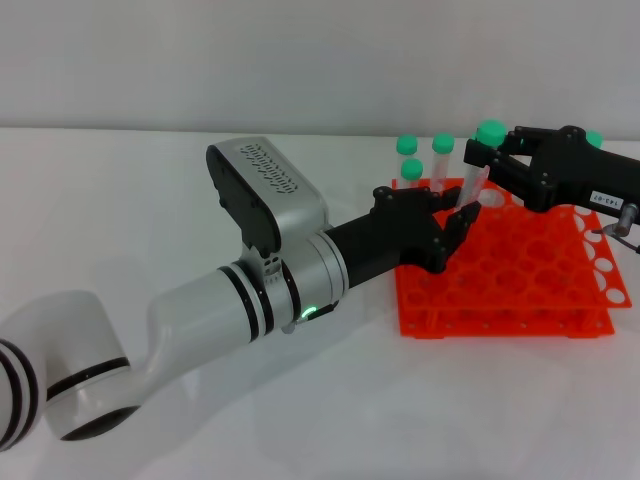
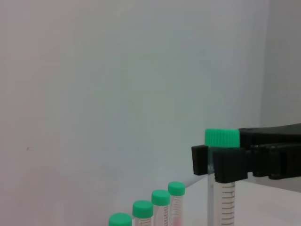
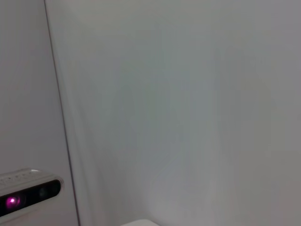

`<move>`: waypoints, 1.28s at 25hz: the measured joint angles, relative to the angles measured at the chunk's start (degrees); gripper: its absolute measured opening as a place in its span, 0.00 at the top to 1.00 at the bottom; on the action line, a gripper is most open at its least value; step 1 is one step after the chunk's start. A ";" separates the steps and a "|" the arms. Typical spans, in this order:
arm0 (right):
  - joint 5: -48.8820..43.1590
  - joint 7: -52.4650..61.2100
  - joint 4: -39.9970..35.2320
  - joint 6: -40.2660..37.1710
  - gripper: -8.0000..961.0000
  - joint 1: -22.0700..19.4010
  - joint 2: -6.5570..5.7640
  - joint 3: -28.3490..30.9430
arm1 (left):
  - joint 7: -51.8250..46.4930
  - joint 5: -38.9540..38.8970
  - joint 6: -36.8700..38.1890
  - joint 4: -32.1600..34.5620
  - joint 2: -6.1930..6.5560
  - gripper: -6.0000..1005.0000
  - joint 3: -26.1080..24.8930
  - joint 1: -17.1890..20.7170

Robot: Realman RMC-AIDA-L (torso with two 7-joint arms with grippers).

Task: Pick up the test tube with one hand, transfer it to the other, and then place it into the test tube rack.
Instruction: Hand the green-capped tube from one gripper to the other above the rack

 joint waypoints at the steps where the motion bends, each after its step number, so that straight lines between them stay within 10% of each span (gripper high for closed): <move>1: 0.00 -0.03 -0.04 -0.06 0.78 0.00 0.00 -0.01 | 0.00 -0.01 -0.02 0.00 -0.06 0.79 -0.21 0.14; 14: 0.17 -0.10 -0.69 -0.21 0.78 -0.31 0.10 0.26 | 13.30 -0.66 -0.84 3.82 -0.49 0.70 -3.07 3.66; 27: 0.29 -0.90 -0.87 0.34 0.76 -1.34 0.65 3.98 | 19.40 -0.71 2.48 6.88 -0.43 0.42 -9.39 15.82; 32: 0.46 -3.52 -0.87 2.40 0.76 -1.87 3.09 6.66 | 23.26 -0.71 9.80 7.43 -0.25 0.30 -11.87 23.71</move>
